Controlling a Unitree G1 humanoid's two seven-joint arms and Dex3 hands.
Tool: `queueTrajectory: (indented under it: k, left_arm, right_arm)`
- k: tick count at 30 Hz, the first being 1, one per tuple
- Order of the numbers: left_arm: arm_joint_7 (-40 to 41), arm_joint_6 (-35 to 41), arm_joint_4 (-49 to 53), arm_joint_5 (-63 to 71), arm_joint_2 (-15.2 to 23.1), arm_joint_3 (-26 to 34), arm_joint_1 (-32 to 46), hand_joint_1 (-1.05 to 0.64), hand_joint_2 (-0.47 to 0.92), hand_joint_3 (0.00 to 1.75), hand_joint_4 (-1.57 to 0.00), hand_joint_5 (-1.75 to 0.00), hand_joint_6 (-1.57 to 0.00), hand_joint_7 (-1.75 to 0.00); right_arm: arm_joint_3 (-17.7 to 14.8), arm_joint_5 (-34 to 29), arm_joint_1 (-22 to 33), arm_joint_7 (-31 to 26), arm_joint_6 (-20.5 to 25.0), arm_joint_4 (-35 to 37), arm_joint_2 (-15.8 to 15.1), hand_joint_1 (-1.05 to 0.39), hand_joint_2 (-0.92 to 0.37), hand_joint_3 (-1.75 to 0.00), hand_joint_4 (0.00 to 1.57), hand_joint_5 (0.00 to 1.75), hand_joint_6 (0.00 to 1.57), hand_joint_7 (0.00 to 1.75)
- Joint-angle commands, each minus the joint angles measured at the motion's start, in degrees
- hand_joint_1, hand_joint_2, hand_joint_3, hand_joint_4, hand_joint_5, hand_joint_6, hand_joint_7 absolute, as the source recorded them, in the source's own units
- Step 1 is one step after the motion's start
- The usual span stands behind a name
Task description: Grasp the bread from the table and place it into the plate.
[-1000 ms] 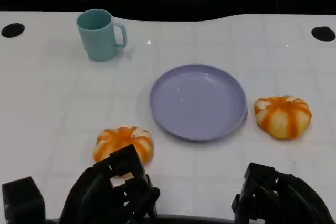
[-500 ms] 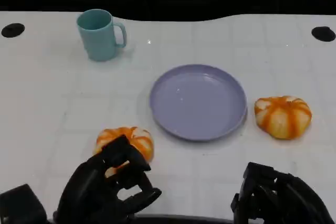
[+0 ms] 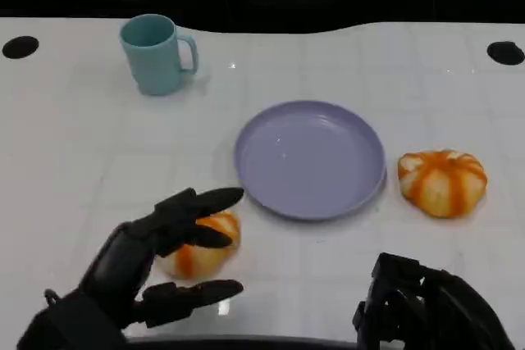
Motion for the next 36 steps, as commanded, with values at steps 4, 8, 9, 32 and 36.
queueTrajectory:
  k: [4,8,9,32,36]
  left_arm:
    - [8.7,3.8,-8.0,23.9,5.9,-1.3,-0.5,-0.60,0.87,0.00,-0.36,-0.41,-0.37,-0.01]
    - [11.2,5.6,-9.6,34.8,8.0,-3.3,-2.1,-0.62,0.88,0.00,-0.39,-0.36,-0.38,0.00]
    - [11.0,6.7,-9.9,37.3,8.3,-3.8,-2.6,-0.62,0.88,0.00,-0.39,-0.35,-0.37,0.00]
    - [-2.1,26.4,6.0,58.4,7.1,-18.8,-19.2,-0.65,0.85,0.00,-0.36,-0.16,-0.30,0.00]
    - [-1.0,26.7,13.4,55.8,6.6,-19.7,-22.7,-0.65,0.85,0.00,-0.38,-0.15,-0.31,0.00]
  right_arm:
    - [0.1,-0.3,-0.6,-0.6,-0.3,0.2,0.0,-0.69,-0.92,-0.26,0.83,1.62,0.74,1.38]
    - [0.4,-0.6,-0.9,-0.7,-0.7,0.3,0.1,-0.70,-0.92,-0.27,0.83,1.63,0.75,1.38]
    - [0.4,-0.6,-1.0,-0.7,-0.6,0.3,0.1,-0.69,-0.92,-0.27,0.83,1.63,0.75,1.38]
    - [0.3,-0.3,-0.6,-0.6,-0.4,-0.1,-0.4,-0.69,-0.92,-0.27,0.83,1.63,0.75,1.37]
    - [0.2,-0.1,-0.7,-0.6,-0.5,0.2,-0.2,-0.70,-0.92,-0.27,0.83,1.63,0.76,1.37]
